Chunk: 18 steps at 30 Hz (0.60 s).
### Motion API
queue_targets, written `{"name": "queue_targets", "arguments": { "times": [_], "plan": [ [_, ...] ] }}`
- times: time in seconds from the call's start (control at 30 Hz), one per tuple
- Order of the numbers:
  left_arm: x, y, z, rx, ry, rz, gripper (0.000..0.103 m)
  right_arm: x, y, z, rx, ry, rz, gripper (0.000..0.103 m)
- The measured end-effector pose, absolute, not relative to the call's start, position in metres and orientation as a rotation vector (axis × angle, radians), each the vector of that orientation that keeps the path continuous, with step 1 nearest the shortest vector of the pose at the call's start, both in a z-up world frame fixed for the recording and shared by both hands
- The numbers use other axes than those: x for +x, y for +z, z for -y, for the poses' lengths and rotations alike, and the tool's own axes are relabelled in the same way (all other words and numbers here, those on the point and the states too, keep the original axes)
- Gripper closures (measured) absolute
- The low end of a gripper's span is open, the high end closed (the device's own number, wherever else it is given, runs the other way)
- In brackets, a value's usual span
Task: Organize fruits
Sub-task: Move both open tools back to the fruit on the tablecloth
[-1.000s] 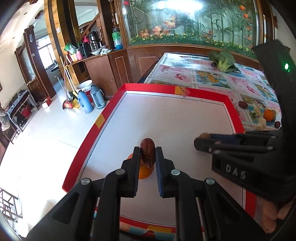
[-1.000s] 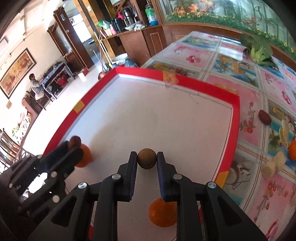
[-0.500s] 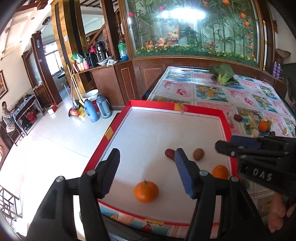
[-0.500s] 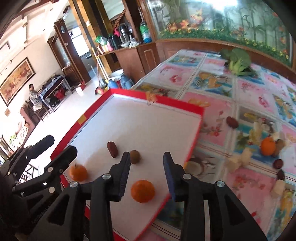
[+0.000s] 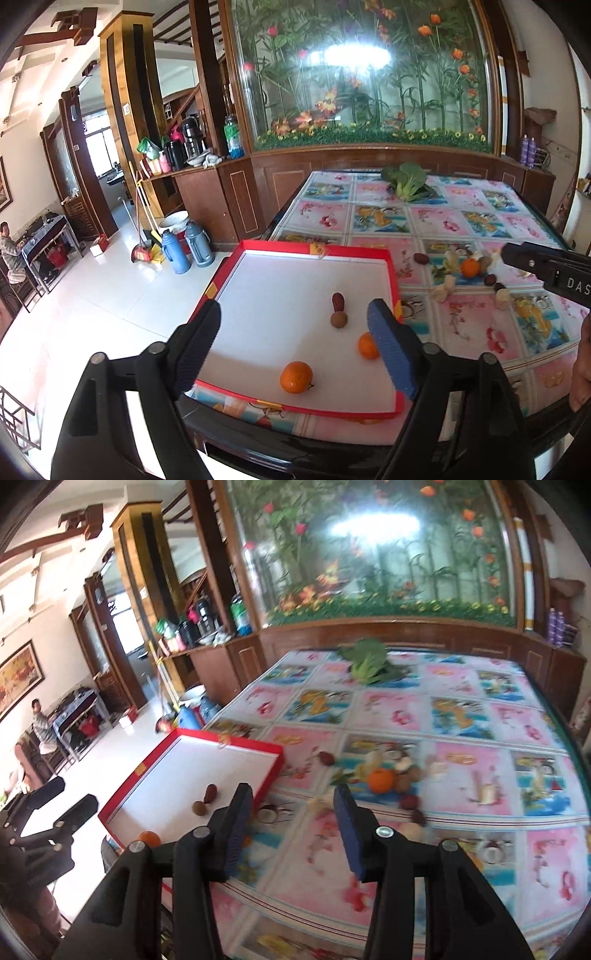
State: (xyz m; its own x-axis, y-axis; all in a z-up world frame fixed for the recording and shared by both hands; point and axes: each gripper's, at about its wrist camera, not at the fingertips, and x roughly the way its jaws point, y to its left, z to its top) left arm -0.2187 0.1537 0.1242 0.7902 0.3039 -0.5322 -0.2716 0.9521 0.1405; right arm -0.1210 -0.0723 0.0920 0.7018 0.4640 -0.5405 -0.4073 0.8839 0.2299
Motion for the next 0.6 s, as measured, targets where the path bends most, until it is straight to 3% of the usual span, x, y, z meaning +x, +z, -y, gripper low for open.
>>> {"name": "queue_targets", "arguments": {
  "times": [0.3,0.6],
  "plan": [
    [-0.241,0.145,-0.109,0.115,0.221,-0.517,0.003,-0.136,0.101,0.178,0.248,0.369,-0.615,0.047],
    [-0.196,0.096,-0.083,0.154,0.112,-0.653,0.002,-0.093,0.046,0.175,0.287,0.367,-0.764,0.047]
  ]
}}
